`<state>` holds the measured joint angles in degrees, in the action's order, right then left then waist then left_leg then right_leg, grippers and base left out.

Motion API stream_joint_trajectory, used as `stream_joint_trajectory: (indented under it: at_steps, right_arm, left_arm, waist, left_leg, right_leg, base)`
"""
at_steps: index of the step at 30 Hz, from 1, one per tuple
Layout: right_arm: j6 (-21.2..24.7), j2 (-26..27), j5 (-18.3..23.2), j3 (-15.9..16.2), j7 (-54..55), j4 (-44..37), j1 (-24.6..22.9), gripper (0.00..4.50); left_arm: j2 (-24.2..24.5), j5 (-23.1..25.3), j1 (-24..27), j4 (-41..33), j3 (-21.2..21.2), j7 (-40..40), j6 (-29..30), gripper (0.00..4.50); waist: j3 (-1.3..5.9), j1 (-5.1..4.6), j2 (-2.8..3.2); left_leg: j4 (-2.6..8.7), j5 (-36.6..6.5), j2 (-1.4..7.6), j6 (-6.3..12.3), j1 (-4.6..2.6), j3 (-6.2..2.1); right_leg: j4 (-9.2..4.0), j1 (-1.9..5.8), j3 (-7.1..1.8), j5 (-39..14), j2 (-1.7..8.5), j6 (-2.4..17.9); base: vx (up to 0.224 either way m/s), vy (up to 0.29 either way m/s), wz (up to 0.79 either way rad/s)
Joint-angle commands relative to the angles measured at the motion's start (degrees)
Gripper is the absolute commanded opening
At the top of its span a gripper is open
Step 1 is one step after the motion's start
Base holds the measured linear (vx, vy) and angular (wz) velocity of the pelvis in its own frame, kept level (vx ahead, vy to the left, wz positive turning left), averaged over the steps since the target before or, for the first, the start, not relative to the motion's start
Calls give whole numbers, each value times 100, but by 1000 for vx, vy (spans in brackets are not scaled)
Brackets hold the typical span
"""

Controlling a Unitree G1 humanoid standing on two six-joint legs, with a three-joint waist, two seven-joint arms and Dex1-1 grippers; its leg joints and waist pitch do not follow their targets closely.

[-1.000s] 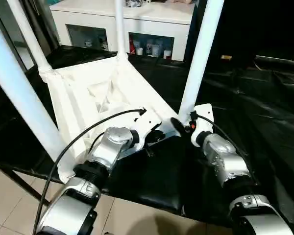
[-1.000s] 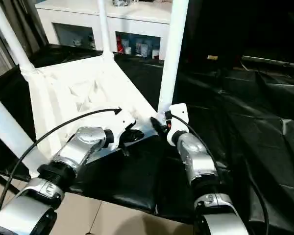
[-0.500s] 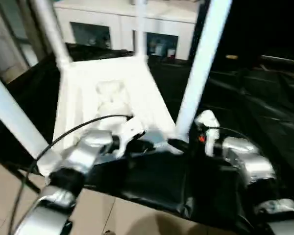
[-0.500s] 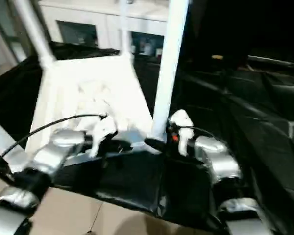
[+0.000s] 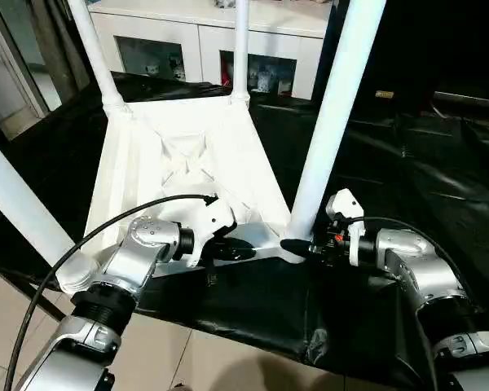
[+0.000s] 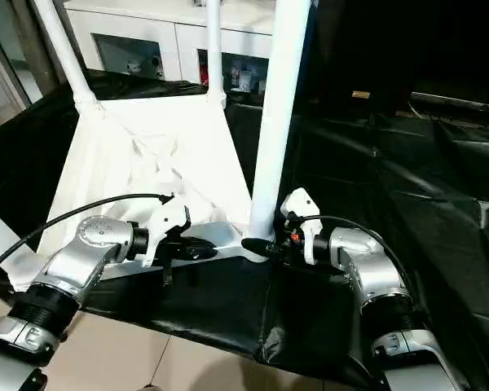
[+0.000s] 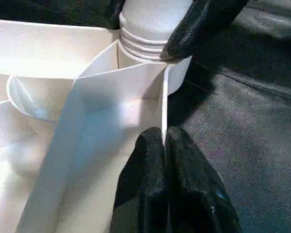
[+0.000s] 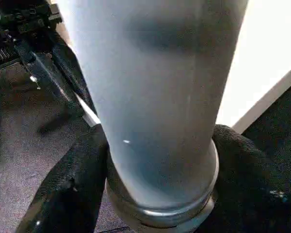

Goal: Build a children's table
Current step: Rotate leg to tighten

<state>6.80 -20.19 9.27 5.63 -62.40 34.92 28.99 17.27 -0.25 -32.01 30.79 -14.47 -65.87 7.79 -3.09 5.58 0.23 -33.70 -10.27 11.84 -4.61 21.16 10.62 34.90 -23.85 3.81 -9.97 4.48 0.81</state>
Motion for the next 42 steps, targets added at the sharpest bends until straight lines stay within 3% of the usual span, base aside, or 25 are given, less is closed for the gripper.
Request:
stream_joint_trajectory:
  at_steps: [1,6,7,11,12,13,15,17,22,25,30,34,37,42]
  right_arm:
    - [7,45,37,-11,101,16,-31,276]
    - [-24,322,-171,-206,1149,385,88,272]
    - [-63,526,-322,-332,1988,657,189,272]
    - [32,859,-395,-569,3161,916,305,270]
    - [45,900,-404,-591,3293,940,316,270]
    - [104,1098,-519,-614,3911,1035,353,270]
    - [110,1255,-609,-586,4270,1096,375,270]
    - [43,1458,-659,-546,4472,1111,394,270]
    - [-140,1589,-637,-460,4278,1008,393,270]
    - [-272,1546,-514,-507,4023,936,410,342]
    - [-400,1217,-323,-538,3361,878,487,384]
    - [-324,697,-312,-298,2214,723,465,415]
    - [-71,237,-202,-65,1029,342,297,415]
    - [97,-50,-52,-17,342,109,188,415]
  left_arm:
    - [-177,-265,-65,-119,70,2,-80,0]
    - [-453,-43,-345,323,162,751,-43,0]
    - [-641,89,-544,621,192,1212,-63,0]
    - [-950,253,-824,1012,233,1952,40,0]
    - [-990,268,-857,1056,238,2043,64,0]
    - [-1179,337,-989,1237,222,2376,109,0]
    - [-1321,396,-1080,1375,190,2591,114,0]
    - [-1440,496,-1136,1483,105,2674,67,0]
    - [-1464,531,-1134,1540,23,2597,-30,0]
    - [-1391,508,-1122,1556,28,2480,-85,0]
    - [-1201,424,-1072,1537,67,2151,-217,0]
    - [-890,339,-887,1300,40,1556,-282,0]
    - [-581,61,-628,902,50,765,-400,0]
    - [-270,-285,-369,434,86,33,-347,0]
  waist:
    - [387,-10,-96]
    - [360,-67,-96]
    - [362,-78,-100]
    - [369,-98,-76]
    - [375,-98,-83]
    - [377,-96,-43]
    - [391,-107,-56]
    - [397,-95,-34]
    - [395,-103,-57]
    - [390,-96,-57]
    - [399,-82,-70]
    - [390,-81,-86]
    - [386,-56,-111]
    - [390,-29,-97]
  left_leg:
    - [356,-958,134,397,-44,-16]
    - [369,-1136,103,268,-70,-16]
    - [369,-1130,97,223,-53,-25]
    - [368,-1215,77,147,-78,-30]
    - [372,-1144,77,144,-60,-30]
    - [375,-1091,89,143,-63,-38]
    - [379,-1079,84,102,-68,-41]
    - [368,-1060,87,173,-61,-34]
    - [366,-1093,85,259,-56,-26]
    - [371,-1172,88,269,-57,-29]
    - [356,-1032,90,363,-39,-25]
    - [349,-1053,93,431,-37,-22]
    - [349,-1016,121,513,-24,-24]
    - [349,-1032,148,480,-46,-15]
  right_leg:
    - [-418,327,-236,-1351,341,1161]
    - [-492,297,-237,-1815,339,1031]
    - [-500,309,-233,-1941,348,973]
    - [-526,298,-231,-2090,341,879]
    - [-519,317,-235,-2022,339,864]
    - [-504,303,-237,-1872,333,901]
    - [-490,313,-229,-1721,328,941]
    - [-472,315,-239,-1475,330,1007]
    - [-470,335,-235,-1323,331,1071]
    - [-485,338,-236,-1498,336,1036]
    - [-453,353,-239,-1256,338,1109]
    - [-449,360,-228,-1254,334,1166]
    - [-434,381,-233,-1195,341,1199]
    - [-411,346,-227,-1290,348,1273]
  base:
    - [0,0,0]
    - [0,0,0]
    - [0,0,0]
    - [0,0,0]
    - [0,0,0]
    - [0,0,0]
    - [0,0,0]
    - [0,0,0]
    - [0,0,0]
    - [0,0,0]
    - [0,0,0]
    - [0,0,0]
    - [0,0,0]
    - [0,0,0]
